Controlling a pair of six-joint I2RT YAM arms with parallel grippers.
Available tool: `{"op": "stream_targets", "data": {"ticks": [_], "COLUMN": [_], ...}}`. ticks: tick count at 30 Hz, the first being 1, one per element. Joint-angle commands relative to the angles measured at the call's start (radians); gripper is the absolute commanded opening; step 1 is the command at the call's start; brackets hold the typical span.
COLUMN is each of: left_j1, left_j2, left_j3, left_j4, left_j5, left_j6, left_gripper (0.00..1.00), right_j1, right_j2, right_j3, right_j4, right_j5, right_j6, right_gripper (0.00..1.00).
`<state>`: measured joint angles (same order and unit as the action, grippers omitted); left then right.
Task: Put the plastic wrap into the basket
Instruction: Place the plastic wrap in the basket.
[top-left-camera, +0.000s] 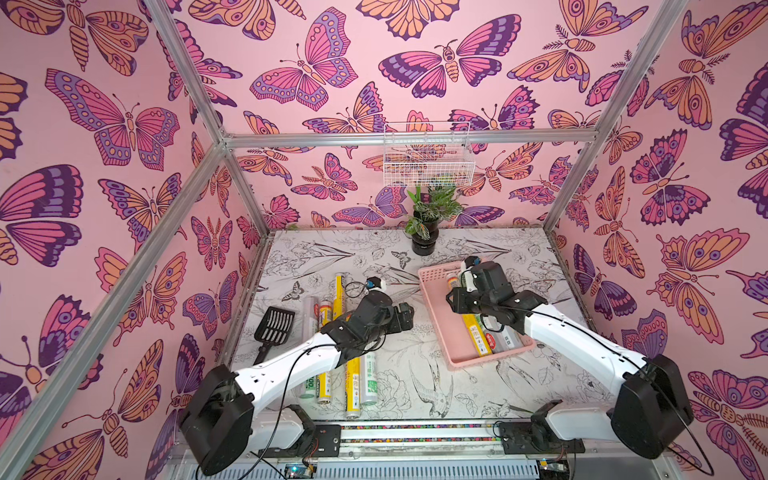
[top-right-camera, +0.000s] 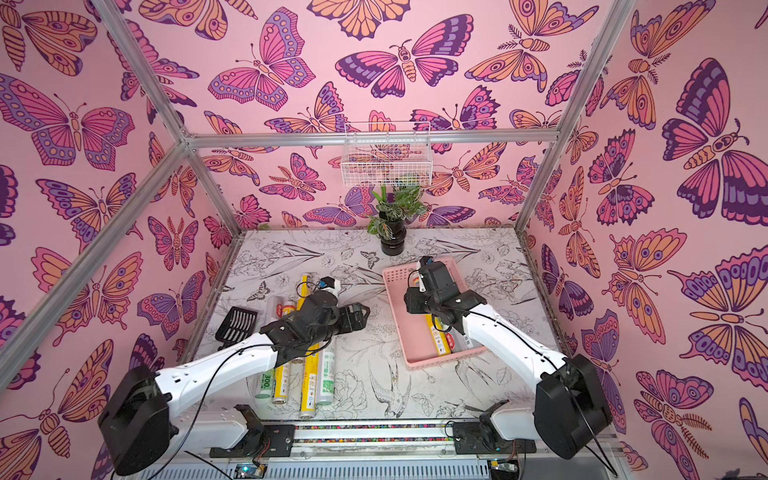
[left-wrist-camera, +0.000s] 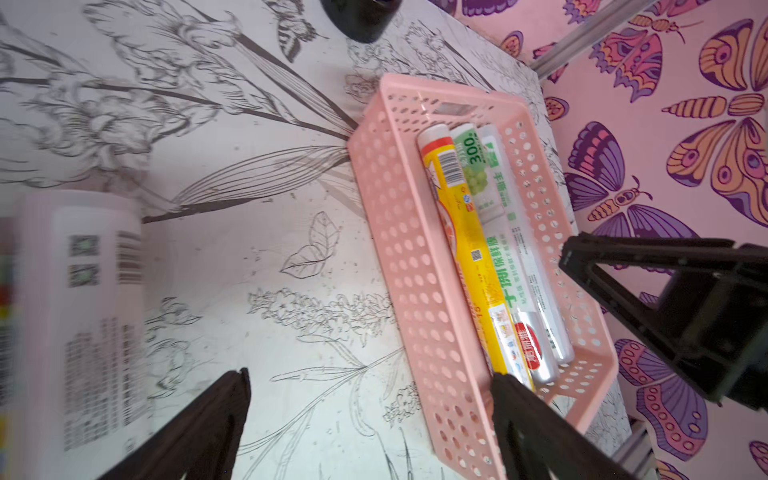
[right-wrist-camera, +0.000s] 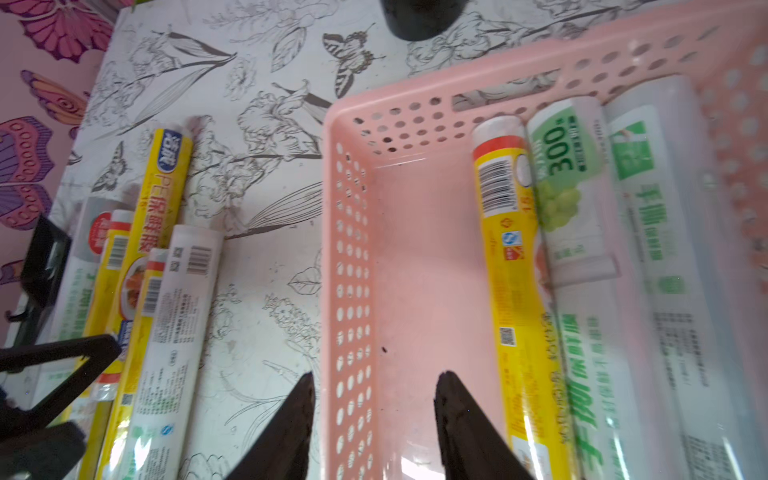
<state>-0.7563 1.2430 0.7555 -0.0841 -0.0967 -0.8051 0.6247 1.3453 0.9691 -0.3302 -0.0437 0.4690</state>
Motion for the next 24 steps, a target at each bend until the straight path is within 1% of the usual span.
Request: {"op": "stream_targets", "data": {"ticks": [1, 7, 11, 17, 24], "left_j1": [0.021, 0.044, 0.061, 0.087, 0.107], "left_j2": [-0.077, -0.206, -0.305, -0.405, -0.451], "left_j3": [-0.061, -0.148, -0.197, -0.223, -0.229], "left_j4": [-0.066, -0.147, -0.195, -0.285, -0.336], "left_j5": [-0.081, -0.141, -0.178, -0.227, -0.241], "left_j6": [-0.014, -0.046, -0.062, -0.055, -0.048], "left_gripper": [0.96, 0.97, 0.98, 1.00, 1.00], "right_j1": [0.077, 0.233, 0.307, 0.373, 0.429], "right_j2": [0.020, 0.158, 0.269, 0.405, 0.537], "right_j3": [0.013, 0.073, 0.128, 0.223, 0.316], "right_j4": [0.075, 0.127, 0.162, 0.151, 0.124], "right_j5": [-0.022, 0.018, -0.002, -0.020, -0.031], "right_j6": [0.079, 0.114, 0.146, 0.174, 0.207], "right_gripper": [0.51, 0.50, 0.50, 0.52, 0.56]}}
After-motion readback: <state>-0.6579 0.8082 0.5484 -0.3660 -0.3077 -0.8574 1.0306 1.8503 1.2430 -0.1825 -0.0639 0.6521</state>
